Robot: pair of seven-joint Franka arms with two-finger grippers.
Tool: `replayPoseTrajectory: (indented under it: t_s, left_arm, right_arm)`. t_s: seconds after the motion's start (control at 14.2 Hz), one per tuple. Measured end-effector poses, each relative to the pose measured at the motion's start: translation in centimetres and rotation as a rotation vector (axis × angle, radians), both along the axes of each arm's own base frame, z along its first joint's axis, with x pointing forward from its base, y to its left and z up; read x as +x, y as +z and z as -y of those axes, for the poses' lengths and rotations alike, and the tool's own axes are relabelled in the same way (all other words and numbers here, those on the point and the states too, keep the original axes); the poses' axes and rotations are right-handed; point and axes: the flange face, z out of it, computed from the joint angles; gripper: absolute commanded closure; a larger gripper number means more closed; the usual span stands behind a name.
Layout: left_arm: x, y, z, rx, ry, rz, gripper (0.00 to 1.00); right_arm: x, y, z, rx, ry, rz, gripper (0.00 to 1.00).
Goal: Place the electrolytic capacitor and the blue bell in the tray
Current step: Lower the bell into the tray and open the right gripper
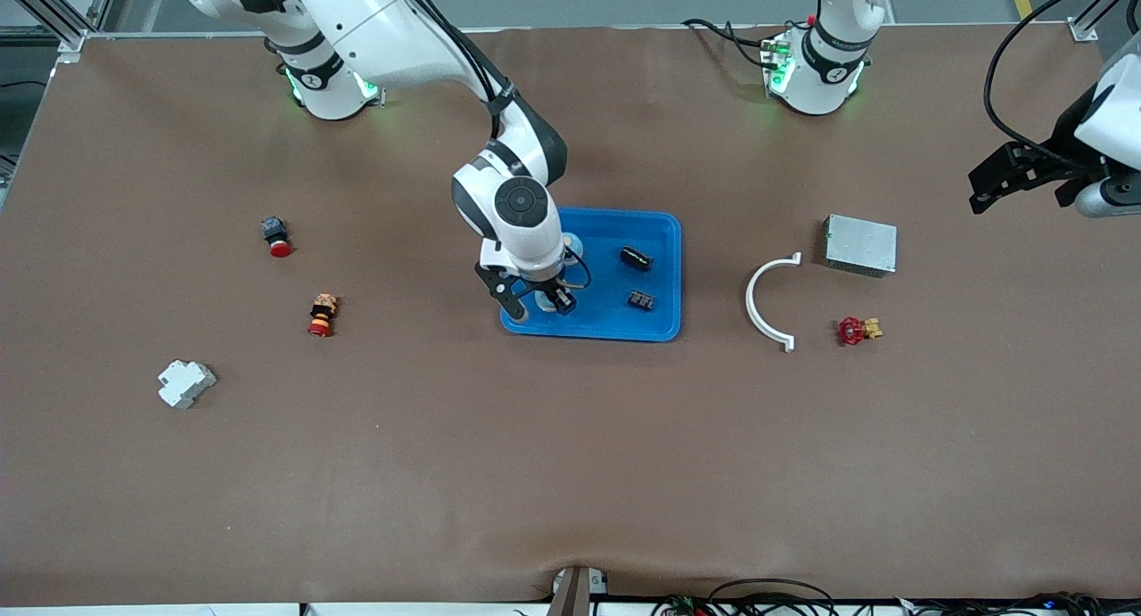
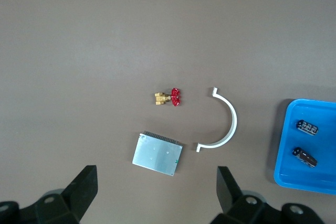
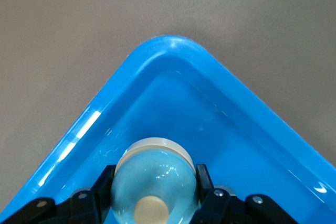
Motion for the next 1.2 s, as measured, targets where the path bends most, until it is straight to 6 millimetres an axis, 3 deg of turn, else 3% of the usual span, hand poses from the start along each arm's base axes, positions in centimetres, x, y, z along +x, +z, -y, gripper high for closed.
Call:
replayPoseTrajectory:
  t_s: [0.28,1.2]
  left_arm:
    - [0.0,0.0,-0.3,0.000,0.005,0.000,0.00]
    - [-0.3,-0.1,-0.7,0.002,0.013,-0.023,0.00]
  right_arm:
    - [0.0,-1.4,0.0,0.007,-0.011,0.008,1.00]
    - [-0.5,-2.5,-0.5,0.014,-0.019,0.014,1.00]
